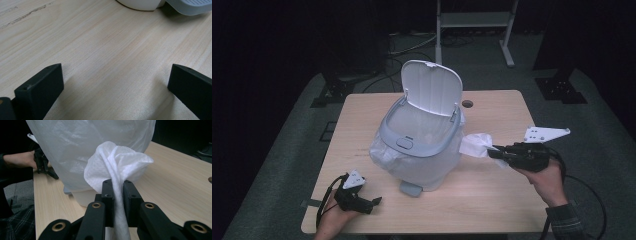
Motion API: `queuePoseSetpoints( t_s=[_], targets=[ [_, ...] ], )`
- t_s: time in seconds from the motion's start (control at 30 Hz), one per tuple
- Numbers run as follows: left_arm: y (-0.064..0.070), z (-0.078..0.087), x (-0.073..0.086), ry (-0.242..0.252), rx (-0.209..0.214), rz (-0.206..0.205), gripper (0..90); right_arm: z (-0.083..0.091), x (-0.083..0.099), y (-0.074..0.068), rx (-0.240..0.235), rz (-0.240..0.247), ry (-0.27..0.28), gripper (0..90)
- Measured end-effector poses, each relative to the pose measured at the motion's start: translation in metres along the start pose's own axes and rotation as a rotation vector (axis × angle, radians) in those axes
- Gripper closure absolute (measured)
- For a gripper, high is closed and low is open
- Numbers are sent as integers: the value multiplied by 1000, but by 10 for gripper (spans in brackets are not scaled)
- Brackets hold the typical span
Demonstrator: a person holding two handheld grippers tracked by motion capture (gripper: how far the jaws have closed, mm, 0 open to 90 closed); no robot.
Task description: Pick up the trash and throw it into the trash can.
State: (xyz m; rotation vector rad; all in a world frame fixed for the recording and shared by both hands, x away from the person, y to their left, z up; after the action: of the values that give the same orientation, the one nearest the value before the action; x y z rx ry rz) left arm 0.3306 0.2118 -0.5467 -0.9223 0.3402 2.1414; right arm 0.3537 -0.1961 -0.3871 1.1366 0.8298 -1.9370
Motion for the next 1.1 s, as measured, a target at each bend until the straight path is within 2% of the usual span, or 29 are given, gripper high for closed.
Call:
queuePoseSetpoints(
  t_s=[1.1],
  targets=[
    [0, 0, 0, 0, 0, 0, 0, 18, -53, -20, -82, 34, 131, 802]
  ],
)
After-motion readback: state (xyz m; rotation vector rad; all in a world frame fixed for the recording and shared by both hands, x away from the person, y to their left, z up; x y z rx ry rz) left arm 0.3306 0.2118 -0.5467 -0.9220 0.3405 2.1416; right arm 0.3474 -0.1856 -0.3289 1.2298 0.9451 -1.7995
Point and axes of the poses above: each handheld gripper's, and its own axes: z roughly backward along the jaws, x roughly out of its underside, y roughly to its right, the point moved 9 cm from there along -z, roughly forward along the jaws, and after that the axes turned 3 degrees about -z, right-handed, at the moved point
